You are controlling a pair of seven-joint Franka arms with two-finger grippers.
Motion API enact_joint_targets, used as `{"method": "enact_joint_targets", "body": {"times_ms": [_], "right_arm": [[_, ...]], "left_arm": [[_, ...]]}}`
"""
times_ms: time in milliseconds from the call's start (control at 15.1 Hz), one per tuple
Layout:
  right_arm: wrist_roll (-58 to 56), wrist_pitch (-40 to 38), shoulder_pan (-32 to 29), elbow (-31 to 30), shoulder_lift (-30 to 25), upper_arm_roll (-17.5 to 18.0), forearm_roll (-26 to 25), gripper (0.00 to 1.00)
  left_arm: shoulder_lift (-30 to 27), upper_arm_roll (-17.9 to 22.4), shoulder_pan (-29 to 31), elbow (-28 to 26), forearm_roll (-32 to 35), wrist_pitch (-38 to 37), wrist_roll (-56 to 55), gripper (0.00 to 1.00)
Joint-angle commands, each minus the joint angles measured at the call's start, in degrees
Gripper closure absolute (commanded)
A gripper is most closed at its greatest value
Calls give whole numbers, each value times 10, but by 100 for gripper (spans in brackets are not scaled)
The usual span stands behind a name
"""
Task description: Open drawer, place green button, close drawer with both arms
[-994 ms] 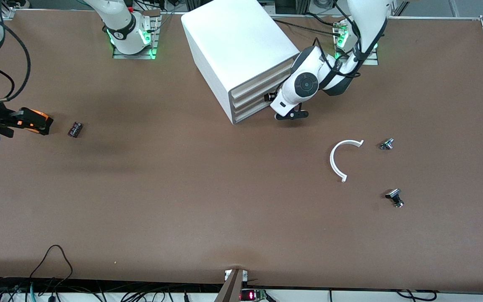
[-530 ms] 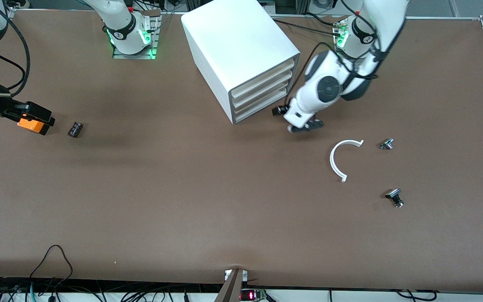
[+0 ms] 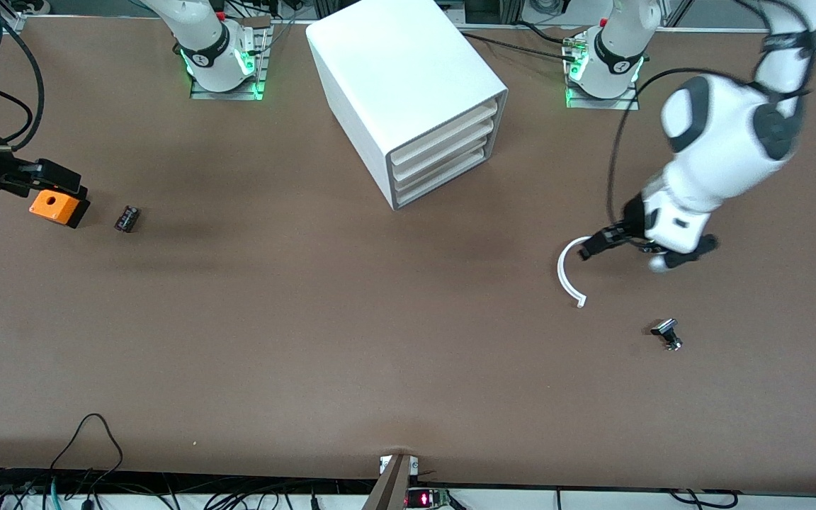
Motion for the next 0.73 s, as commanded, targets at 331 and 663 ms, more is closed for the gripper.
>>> {"method": "enact_joint_targets", "body": {"times_ms": [331,663], "right_arm": [[-13,12,-1,-60,-49,3,-1,0],[-29,24,-1,-86,-67,-1,0,0]], "left_arm": [[-45,80,-5,173,127,-282,80,0],[-47,72,-12,177,166,-296,73,0]]}}
